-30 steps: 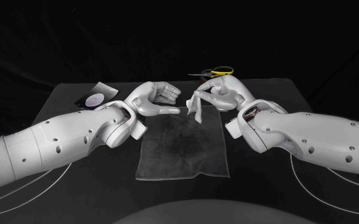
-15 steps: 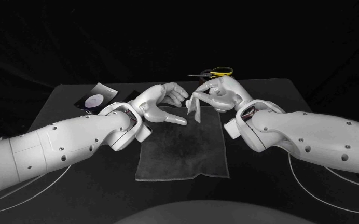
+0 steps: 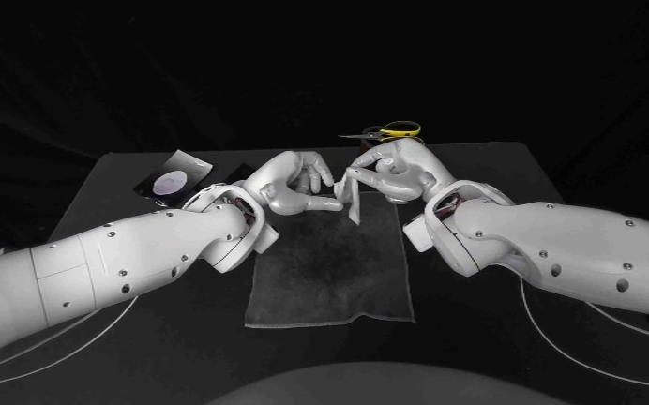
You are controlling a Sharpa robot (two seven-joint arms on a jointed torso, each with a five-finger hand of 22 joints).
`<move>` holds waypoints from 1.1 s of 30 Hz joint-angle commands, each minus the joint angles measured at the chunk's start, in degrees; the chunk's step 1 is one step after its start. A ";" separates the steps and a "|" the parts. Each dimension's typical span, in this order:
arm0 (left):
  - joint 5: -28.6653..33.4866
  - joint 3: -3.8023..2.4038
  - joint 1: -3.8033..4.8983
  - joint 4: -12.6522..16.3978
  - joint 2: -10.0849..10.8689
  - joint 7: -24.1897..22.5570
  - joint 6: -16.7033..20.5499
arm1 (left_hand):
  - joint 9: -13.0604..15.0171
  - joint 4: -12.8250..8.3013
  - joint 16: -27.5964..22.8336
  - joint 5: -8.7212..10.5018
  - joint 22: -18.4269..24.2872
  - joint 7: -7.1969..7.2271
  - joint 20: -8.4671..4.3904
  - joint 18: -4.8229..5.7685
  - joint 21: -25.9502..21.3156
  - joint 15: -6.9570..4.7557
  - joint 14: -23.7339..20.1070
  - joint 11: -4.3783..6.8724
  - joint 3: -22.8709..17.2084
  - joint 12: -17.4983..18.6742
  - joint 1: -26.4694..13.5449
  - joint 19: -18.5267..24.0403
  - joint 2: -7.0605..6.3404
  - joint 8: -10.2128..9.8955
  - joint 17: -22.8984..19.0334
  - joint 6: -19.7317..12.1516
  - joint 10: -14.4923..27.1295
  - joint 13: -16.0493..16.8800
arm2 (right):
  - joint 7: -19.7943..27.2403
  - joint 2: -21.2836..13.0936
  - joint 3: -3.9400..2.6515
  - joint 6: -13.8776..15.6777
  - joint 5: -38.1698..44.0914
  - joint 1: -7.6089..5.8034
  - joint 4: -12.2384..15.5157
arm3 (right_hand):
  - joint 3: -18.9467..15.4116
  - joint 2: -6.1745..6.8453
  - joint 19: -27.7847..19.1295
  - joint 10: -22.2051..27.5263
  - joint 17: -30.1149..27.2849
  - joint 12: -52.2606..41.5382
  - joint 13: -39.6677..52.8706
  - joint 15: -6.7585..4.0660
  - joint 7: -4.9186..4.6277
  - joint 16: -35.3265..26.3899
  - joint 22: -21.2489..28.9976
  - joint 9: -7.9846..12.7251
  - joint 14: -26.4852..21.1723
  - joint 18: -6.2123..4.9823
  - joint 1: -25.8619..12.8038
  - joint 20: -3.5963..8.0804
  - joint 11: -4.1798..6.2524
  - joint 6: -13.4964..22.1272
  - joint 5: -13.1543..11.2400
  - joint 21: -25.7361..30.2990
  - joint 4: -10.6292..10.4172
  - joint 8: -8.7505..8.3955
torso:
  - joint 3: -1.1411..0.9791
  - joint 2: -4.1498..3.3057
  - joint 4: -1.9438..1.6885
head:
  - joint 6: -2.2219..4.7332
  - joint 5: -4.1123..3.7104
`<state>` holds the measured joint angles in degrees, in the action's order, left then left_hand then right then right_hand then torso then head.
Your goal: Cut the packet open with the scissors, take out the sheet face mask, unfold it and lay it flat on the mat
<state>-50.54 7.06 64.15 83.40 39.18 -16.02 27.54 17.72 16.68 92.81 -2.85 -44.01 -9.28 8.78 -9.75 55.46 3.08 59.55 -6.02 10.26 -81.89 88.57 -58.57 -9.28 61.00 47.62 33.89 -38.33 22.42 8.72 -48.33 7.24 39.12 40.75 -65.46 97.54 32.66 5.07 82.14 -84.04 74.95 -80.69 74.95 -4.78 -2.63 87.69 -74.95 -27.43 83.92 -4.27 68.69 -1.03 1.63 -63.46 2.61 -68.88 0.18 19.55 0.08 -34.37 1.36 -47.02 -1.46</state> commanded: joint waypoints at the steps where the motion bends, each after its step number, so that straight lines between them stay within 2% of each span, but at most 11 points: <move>1: -2.75 -0.05 0.02 0.27 -0.40 6.13 2.35 | -0.45 -0.03 0.59 0.11 -2.92 0.19 -0.44 0.10 3.17 -0.29 2.07 0.40 0.50 -0.41 -0.60 0.10 0.35 -0.18 2.01 1.07 -0.92 0.22 | 0.08 0.10 -0.06 -0.82 0.49 -0.04 0.11 | 5.45 -0.53 0.29 -4.52 12.57 -0.03 10.30 -0.47 0.16 0.21 -9.39 -3.43 5.44 0.01 -0.17 -0.07 0.32 -0.49 0.17 -0.10 5.22 0.62 | 0.03 -0.01 -0.03 | -0.11 0.00; 2: -2.94 -0.05 0.02 0.30 -0.46 6.63 2.28 | -0.57 -0.04 0.60 0.12 -4.87 0.41 -0.55 0.34 5.09 -0.46 3.76 0.58 0.60 -0.70 -1.03 -0.43 0.24 0.00 3.97 1.73 -1.41 0.40 | 0.06 0.12 -0.06 -0.82 0.49 -0.04 0.10 | 5.45 -0.53 0.29 -4.52 12.57 -0.03 10.30 -0.47 0.16 0.21 -9.39 -3.43 5.44 0.01 -0.17 -0.07 0.32 -0.49 0.17 -0.10 5.22 0.62 | 0.03 -0.01 -0.03 | -0.11 0.00; 7: -3.86 -0.05 0.02 0.48 -0.63 8.70 1.51 | -0.74 0.08 0.60 0.14 -6.67 0.69 -0.71 0.52 7.02 -0.69 5.43 0.84 0.63 -1.08 -1.58 -0.42 -0.09 0.25 5.95 2.41 -1.90 0.72 | -0.03 0.23 -0.06 -0.83 0.56 -0.04 0.03 | 5.53 -0.58 0.28 -4.54 12.67 -0.13 10.36 -0.46 0.15 0.29 -9.40 -3.50 5.46 0.02 -0.26 -0.07 0.30 -0.44 0.17 -0.11 5.30 0.67 | 0.02 -0.01 -0.03 | -0.14 -0.08; 19: -5.86 -0.01 0.02 1.44 -0.87 11.96 -1.71 | -1.47 0.20 0.74 0.15 -8.15 0.37 -0.67 0.59 8.98 -0.54 5.73 0.59 0.63 -1.37 -4.95 0.89 -2.43 -0.47 6.59 0.89 -1.06 1.34 | -0.46 0.62 -0.06 -0.70 0.83 -0.04 -0.52 | 5.53 -0.58 0.28 -4.54 12.67 -0.13 10.36 -0.46 0.15 0.29 -9.40 -3.50 5.46 0.02 -0.26 -0.07 0.30 -0.44 0.17 -0.11 5.30 0.67 | 0.00 -0.01 -0.01 | -0.17 -0.30; 33: -6.48 -0.01 0.01 2.00 -1.13 11.75 -1.49 | -1.75 0.07 0.88 0.12 -8.55 -0.28 -0.16 0.56 9.72 0.04 4.88 -0.03 -0.57 -2.15 -3.82 2.00 -2.44 -0.51 6.03 -0.46 0.14 2.09 | -0.76 1.03 -0.04 -0.89 0.97 -0.03 -0.87 | 5.61 -0.63 0.27 -4.54 12.65 -0.17 10.38 -0.45 0.14 0.27 -9.40 -3.57 5.45 0.02 -0.33 -0.07 0.29 -0.40 0.17 -0.12 5.37 0.73 | -0.01 -0.01 0.00 | -0.34 -0.48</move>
<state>-56.24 7.09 64.15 85.19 38.24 -4.57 26.73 16.02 16.59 93.17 -2.85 -52.51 -9.49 8.60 -9.64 64.99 2.99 64.58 -6.05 10.00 -83.84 84.33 -56.90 -11.71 60.53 53.66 33.78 -38.41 24.44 8.02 -47.35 7.24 38.95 40.97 -65.46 96.61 32.82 4.95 82.12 -84.02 74.96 -80.63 74.94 -4.78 -2.53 87.81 -74.95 -27.43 83.92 -3.95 68.32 -1.05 1.62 -63.37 2.51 -68.86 0.34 19.92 0.08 -34.39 1.34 -47.31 -1.90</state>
